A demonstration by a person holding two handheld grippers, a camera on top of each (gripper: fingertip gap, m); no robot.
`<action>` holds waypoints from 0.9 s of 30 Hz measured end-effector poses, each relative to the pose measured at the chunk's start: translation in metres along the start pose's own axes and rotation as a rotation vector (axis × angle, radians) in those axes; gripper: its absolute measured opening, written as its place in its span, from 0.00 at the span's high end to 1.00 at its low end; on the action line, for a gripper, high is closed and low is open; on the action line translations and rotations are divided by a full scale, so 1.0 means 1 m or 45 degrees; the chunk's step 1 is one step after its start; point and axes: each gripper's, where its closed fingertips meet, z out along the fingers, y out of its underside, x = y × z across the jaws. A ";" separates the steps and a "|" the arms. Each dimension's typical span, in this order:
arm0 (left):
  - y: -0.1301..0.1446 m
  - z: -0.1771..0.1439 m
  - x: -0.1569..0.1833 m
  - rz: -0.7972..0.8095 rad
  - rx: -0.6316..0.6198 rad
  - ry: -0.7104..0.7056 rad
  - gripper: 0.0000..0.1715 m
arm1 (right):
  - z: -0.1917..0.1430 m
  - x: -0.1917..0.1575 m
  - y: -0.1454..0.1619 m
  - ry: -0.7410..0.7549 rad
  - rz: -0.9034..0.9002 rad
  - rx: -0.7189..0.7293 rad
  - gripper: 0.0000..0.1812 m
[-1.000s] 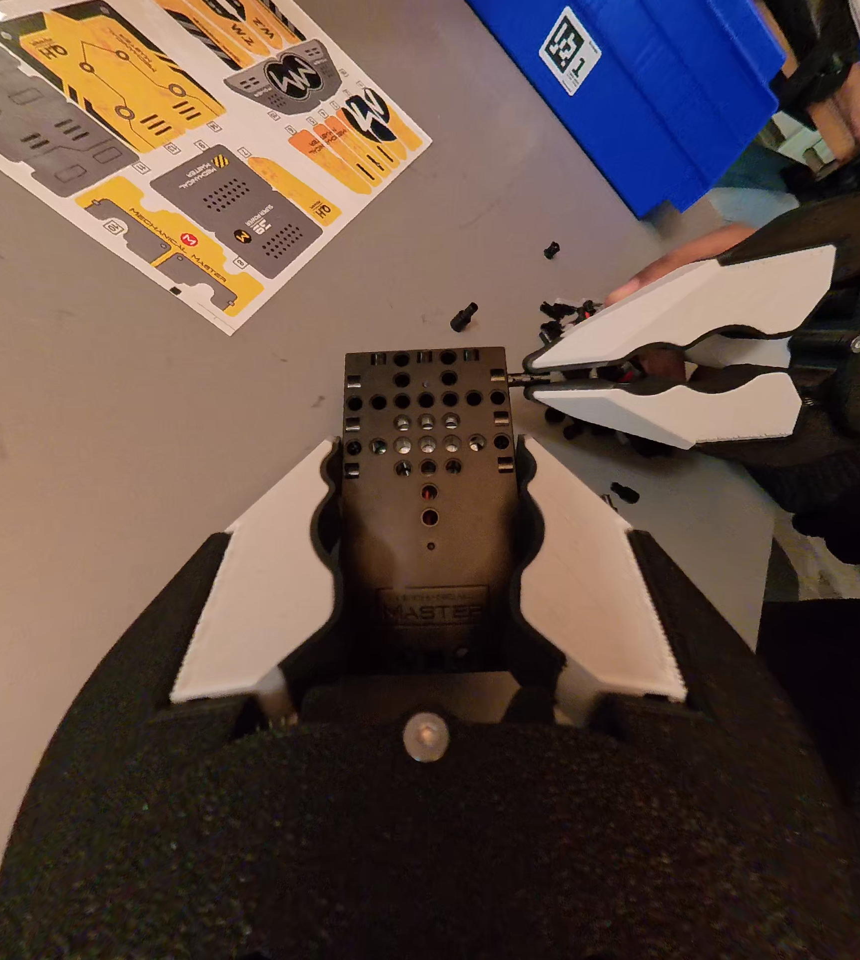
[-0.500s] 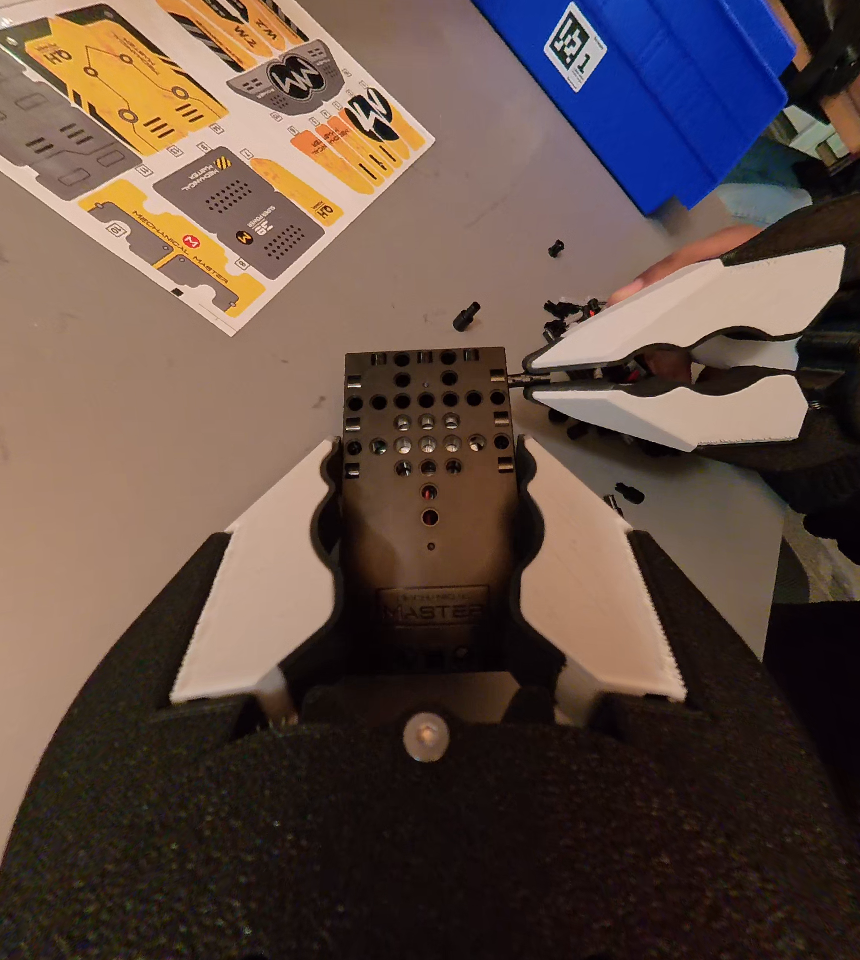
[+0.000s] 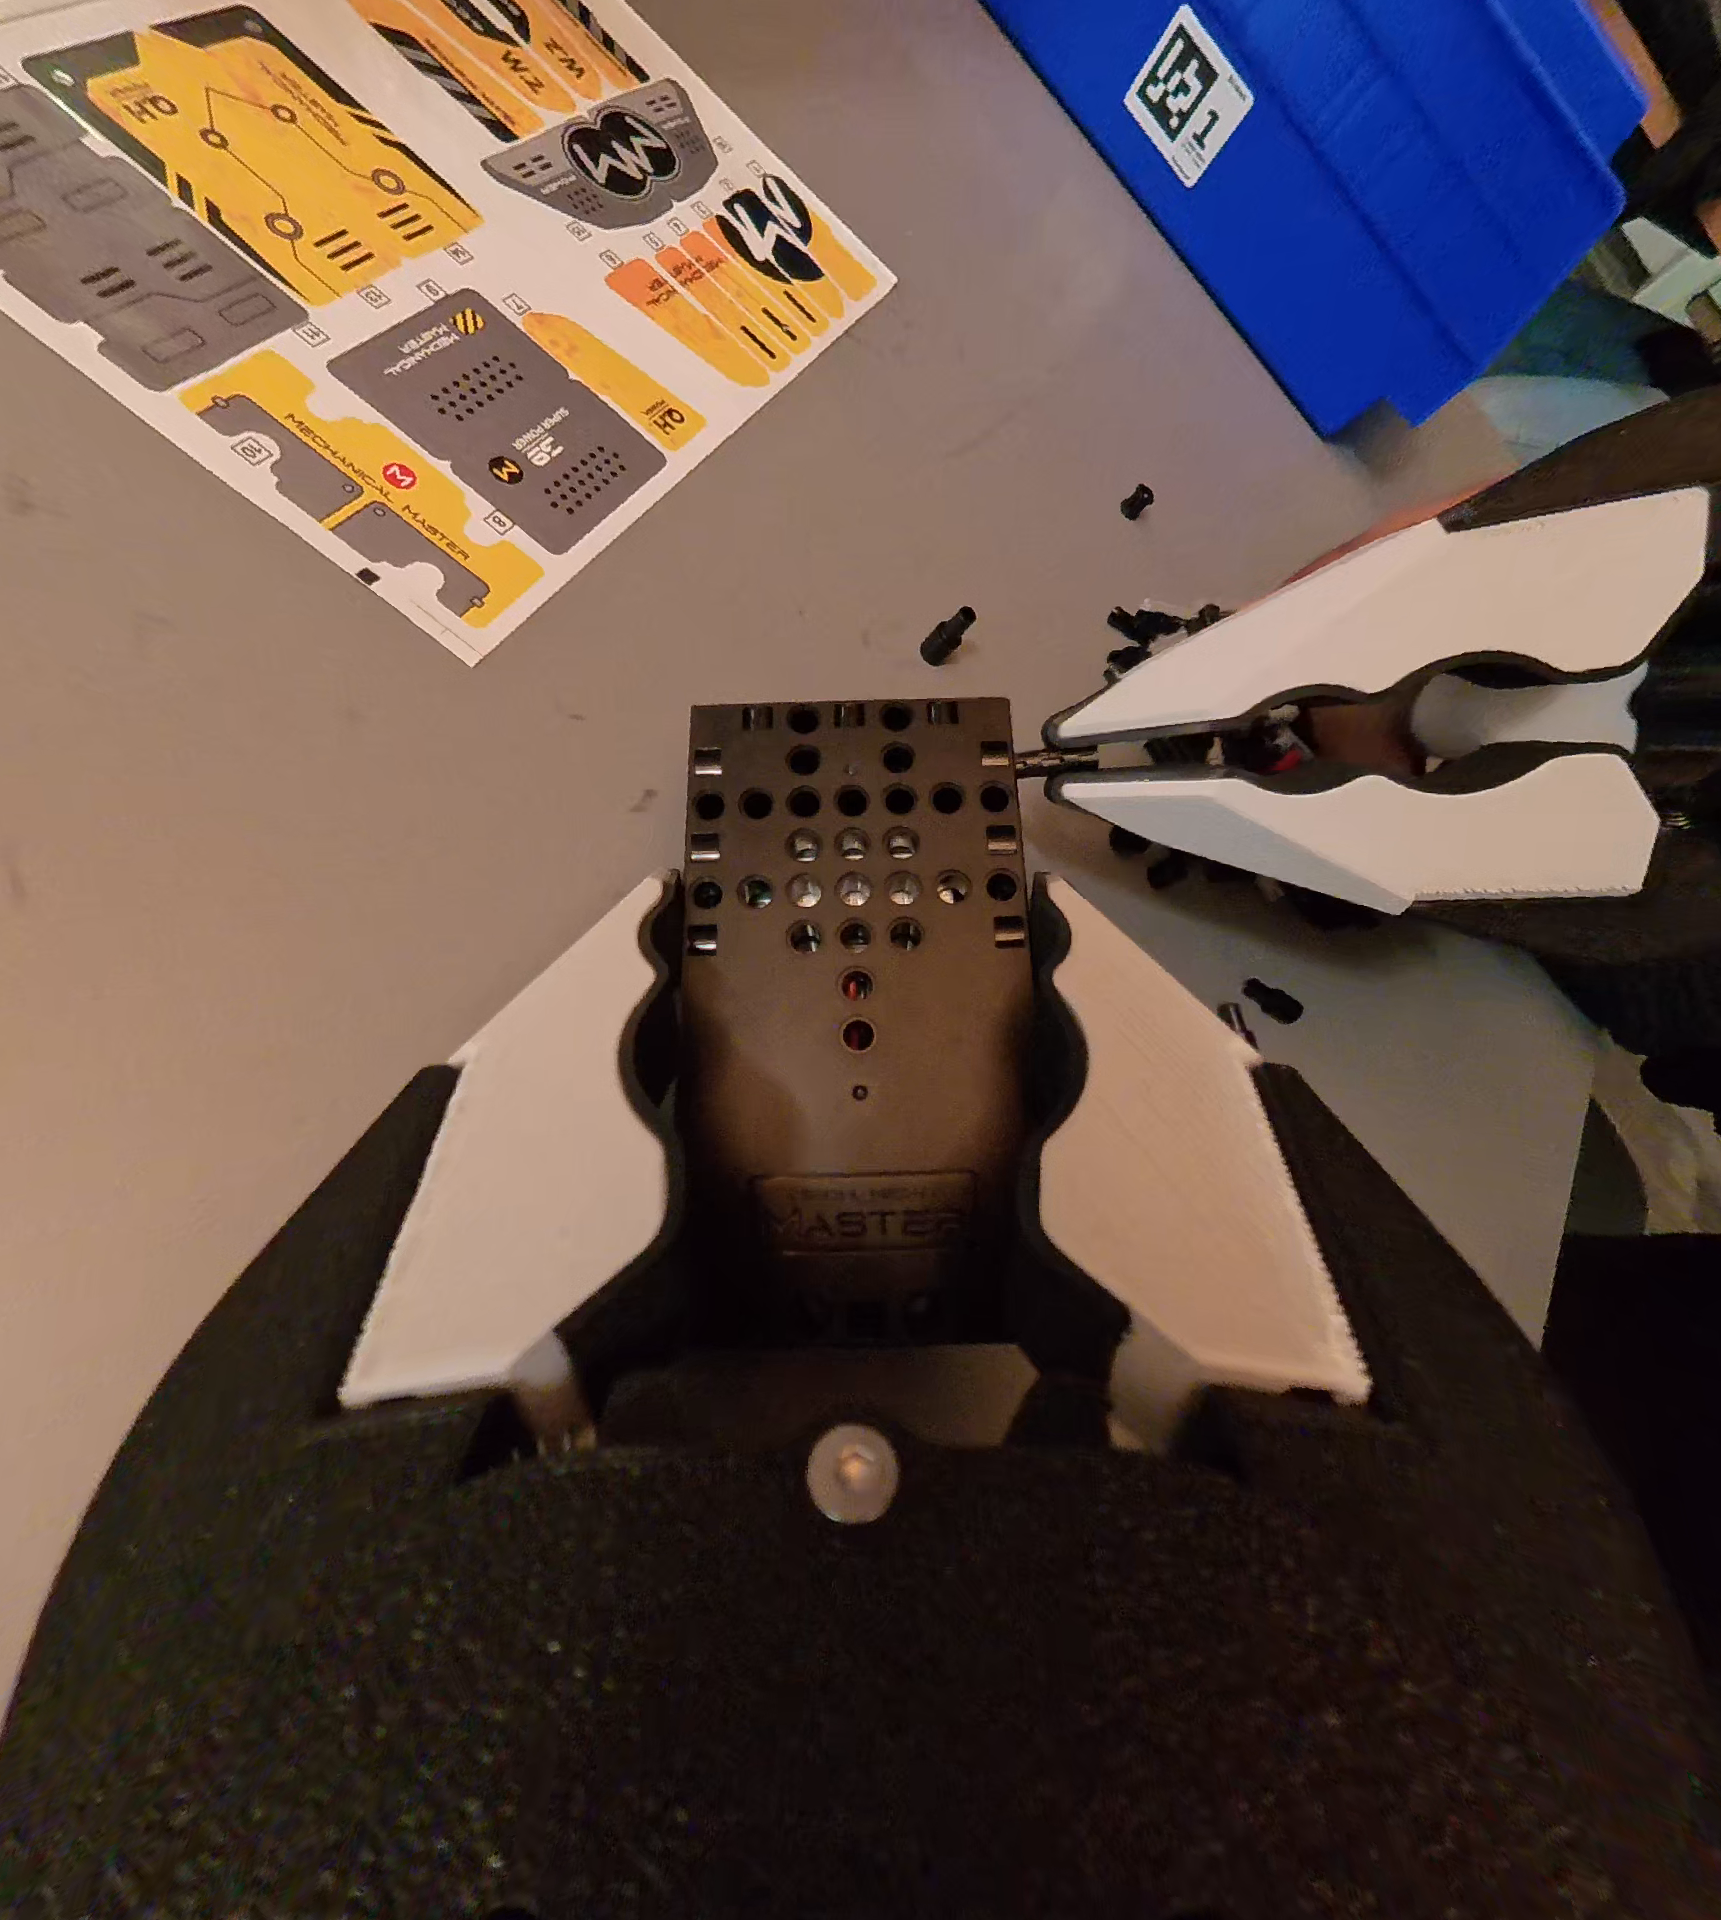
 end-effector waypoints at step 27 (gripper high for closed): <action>0.000 0.001 -0.001 0.019 0.001 -0.028 0.62 | 0.001 -0.001 0.003 0.100 -0.339 -0.081 0.98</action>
